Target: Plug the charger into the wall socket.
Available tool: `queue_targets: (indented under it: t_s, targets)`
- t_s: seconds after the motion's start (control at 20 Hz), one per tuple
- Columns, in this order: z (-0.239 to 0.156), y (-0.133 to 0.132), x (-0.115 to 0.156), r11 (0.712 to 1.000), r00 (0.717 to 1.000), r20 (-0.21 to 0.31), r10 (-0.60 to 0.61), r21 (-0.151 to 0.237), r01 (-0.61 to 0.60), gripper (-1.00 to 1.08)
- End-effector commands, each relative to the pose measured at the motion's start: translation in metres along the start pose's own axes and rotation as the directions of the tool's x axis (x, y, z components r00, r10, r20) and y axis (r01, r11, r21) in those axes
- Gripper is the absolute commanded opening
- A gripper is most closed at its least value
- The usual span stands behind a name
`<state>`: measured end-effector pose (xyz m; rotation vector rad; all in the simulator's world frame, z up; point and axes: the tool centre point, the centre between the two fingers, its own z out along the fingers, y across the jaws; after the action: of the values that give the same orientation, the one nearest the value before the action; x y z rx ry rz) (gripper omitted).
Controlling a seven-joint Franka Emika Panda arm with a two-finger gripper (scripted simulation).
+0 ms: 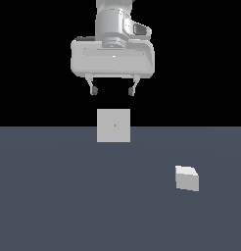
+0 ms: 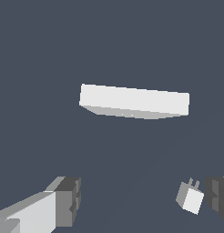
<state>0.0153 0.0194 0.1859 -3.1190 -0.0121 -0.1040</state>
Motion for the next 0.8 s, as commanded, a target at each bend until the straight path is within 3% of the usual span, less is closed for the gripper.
queue_targets:
  t_s: [0.0,0.35,0.75]
  targets:
    - [0.000,0.000,0.000,1.000,1.000,0.000,0.000,0.000,0.000,1.00]
    - [0.006,0.008,-0.005,1.000,1.000,-0.009,0.019,-0.004,-0.019,1.00]
    - [0.026,0.034,-0.024,0.996,0.996,-0.040,0.086,-0.016,-0.086,1.00]
